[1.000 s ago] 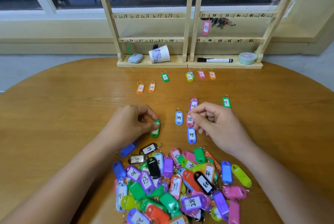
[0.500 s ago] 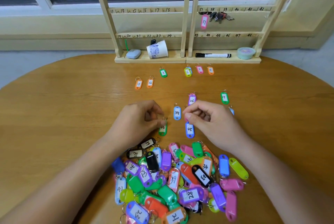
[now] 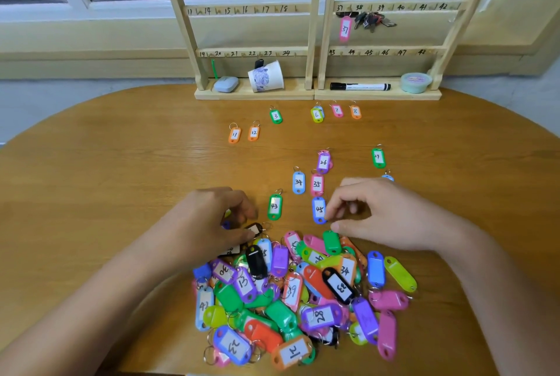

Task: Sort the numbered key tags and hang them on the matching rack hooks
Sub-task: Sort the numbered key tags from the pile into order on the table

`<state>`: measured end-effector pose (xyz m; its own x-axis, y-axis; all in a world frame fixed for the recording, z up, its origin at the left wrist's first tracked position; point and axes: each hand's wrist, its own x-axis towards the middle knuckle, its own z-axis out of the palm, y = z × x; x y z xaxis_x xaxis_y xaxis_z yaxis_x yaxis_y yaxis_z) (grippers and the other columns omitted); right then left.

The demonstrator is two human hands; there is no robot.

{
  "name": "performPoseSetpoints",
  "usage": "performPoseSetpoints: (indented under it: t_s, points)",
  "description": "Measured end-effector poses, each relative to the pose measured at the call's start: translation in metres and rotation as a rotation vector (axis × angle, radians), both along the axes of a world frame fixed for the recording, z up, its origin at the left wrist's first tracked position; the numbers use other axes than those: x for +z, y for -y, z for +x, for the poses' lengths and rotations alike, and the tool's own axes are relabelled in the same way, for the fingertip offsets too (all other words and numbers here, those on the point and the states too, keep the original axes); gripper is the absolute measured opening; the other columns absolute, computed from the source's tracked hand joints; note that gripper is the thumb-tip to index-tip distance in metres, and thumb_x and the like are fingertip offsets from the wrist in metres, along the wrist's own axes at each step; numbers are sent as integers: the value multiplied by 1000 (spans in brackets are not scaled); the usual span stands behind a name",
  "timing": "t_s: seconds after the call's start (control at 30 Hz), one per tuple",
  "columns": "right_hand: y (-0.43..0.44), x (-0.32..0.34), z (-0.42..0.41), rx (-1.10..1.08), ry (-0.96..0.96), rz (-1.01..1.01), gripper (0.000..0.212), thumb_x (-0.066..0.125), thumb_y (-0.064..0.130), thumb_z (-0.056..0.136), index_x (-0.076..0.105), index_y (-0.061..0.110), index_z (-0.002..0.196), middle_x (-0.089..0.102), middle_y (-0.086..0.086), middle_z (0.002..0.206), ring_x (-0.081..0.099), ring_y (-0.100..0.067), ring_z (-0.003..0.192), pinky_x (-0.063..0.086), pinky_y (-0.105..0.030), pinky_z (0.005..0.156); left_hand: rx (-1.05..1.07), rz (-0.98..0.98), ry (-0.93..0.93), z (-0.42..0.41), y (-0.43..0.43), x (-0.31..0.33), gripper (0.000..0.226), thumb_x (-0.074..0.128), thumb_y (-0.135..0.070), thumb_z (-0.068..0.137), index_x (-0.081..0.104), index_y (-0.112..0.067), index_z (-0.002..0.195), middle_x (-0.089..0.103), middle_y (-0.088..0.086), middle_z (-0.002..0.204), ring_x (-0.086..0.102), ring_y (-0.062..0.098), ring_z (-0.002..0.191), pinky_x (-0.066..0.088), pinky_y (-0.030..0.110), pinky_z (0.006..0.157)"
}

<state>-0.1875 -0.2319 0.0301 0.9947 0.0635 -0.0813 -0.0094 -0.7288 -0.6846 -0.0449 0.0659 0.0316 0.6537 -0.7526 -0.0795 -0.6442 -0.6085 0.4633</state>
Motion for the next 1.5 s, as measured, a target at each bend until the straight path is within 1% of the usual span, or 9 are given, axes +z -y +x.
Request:
performPoseSetpoints:
  t_s: [0.13, 0.3, 0.53, 0.67, 0.8, 0.93, 1.13, 1.3, 1.5]
  points:
    - [5, 7, -4, 121, -95, -5, 34, 79, 12, 89, 79, 41, 108, 65, 14, 107, 60, -12, 108, 48, -28, 95, -8, 41, 7, -1, 2, 2, 23, 88, -37, 85, 69, -42, 96, 69, -19, 91, 62, -1, 89, 47, 16, 69]
    - [-2, 13, -7, 182, -144, -83, 41, 79, 19, 88, 76, 47, 117, 59, 17, 114, 52, -5, 118, 37, -26, 105, 13, 75, -21, -1, 5, 4, 21, 88, -35, 85, 70, -41, 93, 71, -19, 88, 63, -4, 86, 48, 15, 69]
    - [-4, 9, -3, 177, -94, -129, 17, 81, 42, 92, 79, 48, 108, 60, 18, 107, 52, -3, 115, 35, -29, 106, 51, 82, -126, 1, 9, 9, 17, 89, -33, 87, 73, -39, 89, 72, -25, 80, 64, -4, 75, 47, 13, 65]
    - [2, 0, 2, 58, 13, 37, 9, 82, 38, 92, 82, 34, 100, 68, 11, 99, 65, -9, 97, 51, -36, 90, 74, 19, -144, 2, 12, 19, 10, 85, -41, 89, 77, -36, 85, 74, -18, 77, 66, 3, 73, 46, 16, 62]
    - [1, 1, 5, -82, 96, 267, 8, 81, 23, 92, 81, 15, 93, 65, 15, 74, 52, 3, 66, 37, -12, 65, 111, -178, -312, 6, 23, 28, 11, 84, -39, 90, 79, -29, 91, 78, -8, 83, 69, 9, 75, 50, 27, 72]
    - [-3, 3, 5, -125, 79, 403, 21, 70, 29, 102, 77, 14, 89, 72, -7, 85, 59, -8, 80, 44, -25, 74, 133, -363, -370, 9, 45, 32, 14, 84, -34, 91, 78, -23, 87, 74, 6, 79, 52, 11, 60, 38, 19, 54]
    - [-5, -5, 11, -321, 109, 626, 13, 69, 10, 101, 70, -3, 100, 78, -9, 87, 64, -15, 78, 47, -25, 66, 156, -493, -493, 7, 77, 23, 16, 83, -32, 93, 76, -18, 89, 76, 10, 82, 61, 12, 70, 47, 31, 73]
    - [-9, -7, 16, -448, 170, 697, 8, 70, 2, 99, 63, 5, 100, 79, -16, 89, 70, -21, 72, 49, -27, 60, 210, -608, -591, 0, 80, 5, 16, 81, -31, 94, 77, -16, 89, 73, 3, 75, 56, 10, 68, 43, 20, 65]
    - [-24, -15, 19, -528, 238, 786, 14, 66, 18, 105, 71, 5, 103, 80, -12, 94, 74, -20, 78, 51, -28, 66, 213, -676, -677, -11, 85, -5, 7, 81, -19, 93, 79, -14, 89, 81, 9, 82, 69, 15, 72, 52, 30, 77]
